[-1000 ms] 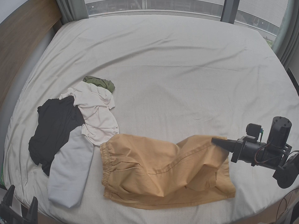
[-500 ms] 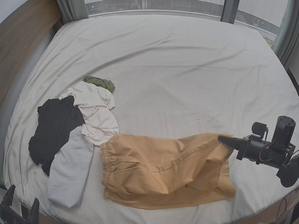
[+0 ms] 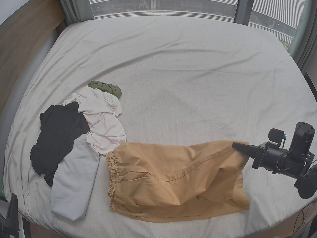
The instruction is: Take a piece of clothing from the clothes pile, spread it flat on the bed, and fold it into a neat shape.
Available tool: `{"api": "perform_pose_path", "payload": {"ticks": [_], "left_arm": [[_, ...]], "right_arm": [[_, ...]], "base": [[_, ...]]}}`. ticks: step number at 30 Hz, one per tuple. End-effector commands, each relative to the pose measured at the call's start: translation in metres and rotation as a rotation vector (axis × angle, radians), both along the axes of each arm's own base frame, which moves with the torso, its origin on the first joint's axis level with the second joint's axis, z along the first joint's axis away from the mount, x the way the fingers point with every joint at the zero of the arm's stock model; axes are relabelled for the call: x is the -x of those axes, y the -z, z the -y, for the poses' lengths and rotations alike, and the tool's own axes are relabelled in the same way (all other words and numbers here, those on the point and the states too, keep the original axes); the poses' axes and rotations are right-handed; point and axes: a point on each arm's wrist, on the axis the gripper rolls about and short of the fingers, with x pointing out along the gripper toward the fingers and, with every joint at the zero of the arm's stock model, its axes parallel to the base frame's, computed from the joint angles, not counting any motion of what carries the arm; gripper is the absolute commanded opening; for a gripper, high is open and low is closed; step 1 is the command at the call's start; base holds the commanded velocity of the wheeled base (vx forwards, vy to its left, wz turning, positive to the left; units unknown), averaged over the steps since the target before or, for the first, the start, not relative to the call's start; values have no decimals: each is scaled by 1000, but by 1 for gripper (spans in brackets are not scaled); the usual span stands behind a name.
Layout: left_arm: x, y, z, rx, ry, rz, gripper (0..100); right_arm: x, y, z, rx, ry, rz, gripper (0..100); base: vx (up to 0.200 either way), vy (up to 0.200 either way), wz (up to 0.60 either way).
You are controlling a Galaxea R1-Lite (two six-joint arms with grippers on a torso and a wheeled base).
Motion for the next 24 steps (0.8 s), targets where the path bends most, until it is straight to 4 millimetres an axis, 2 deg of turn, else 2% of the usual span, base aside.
{"api": "perform_pose_path", "payload": {"ticks": [1,6,10,13,16,20,24], "left_arm": [[-27,-19,3,22,179,-141,100],[-47,-51,8,130,278,-188,100],[-65,-60,14,129,312,-229,100],[-91,-78,25,126,383,-205,100],[-114,-92,35,122,424,-200,100],[-134,-98,43,111,480,-234,100],[-137,-94,44,105,523,-263,100]], "right_arm": [[-1,-2,2,-4,8,10,0],[-2,-3,1,-5,6,14,0],[-3,-7,1,-13,9,37,0],[1,-16,3,-23,14,68,0],[0,-16,4,-24,19,69,0],[-1,-17,5,-26,25,75,0],[1,-15,5,-23,23,69,0]], "base": [[0,0,0],[0,0,0],[0,0,0],[0,0,0],[0,0,0],[0,0,0],[0,0,0]]}}
